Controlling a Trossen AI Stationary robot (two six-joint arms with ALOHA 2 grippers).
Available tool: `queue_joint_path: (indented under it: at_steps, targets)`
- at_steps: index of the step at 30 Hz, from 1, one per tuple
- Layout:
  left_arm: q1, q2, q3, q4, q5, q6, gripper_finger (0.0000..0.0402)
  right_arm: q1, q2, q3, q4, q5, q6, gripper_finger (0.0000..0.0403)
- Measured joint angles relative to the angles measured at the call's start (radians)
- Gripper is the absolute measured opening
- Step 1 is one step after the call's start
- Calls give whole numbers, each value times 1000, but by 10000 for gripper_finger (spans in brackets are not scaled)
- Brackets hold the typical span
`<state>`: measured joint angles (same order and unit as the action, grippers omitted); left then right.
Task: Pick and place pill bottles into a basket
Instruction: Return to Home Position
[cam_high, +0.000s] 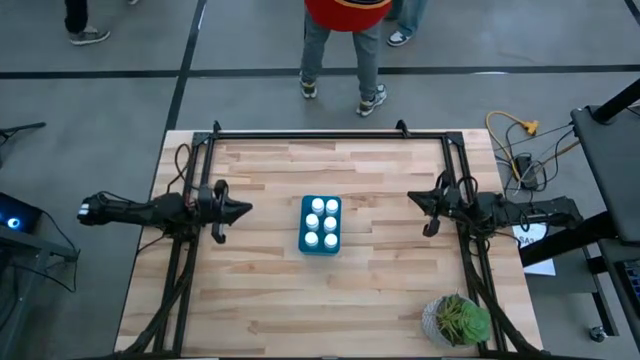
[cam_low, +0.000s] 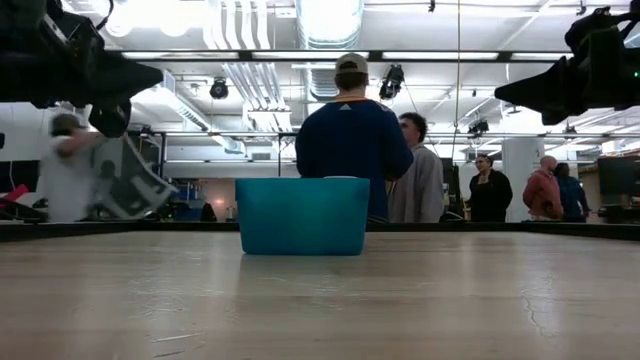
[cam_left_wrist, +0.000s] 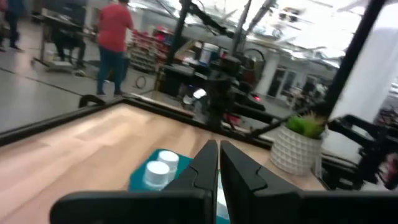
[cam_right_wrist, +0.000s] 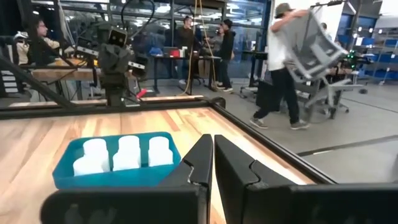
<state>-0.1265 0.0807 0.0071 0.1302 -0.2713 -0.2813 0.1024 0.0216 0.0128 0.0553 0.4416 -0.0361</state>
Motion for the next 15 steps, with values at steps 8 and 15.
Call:
queue_joint_path:
  at_steps: [8,15]
  targets:
    - [0,22,0,19,27,2,0,0,0,0,0,0,2,9]
    - [0,31,0,17,28,1,0,0,0,0,0,2,6,9]
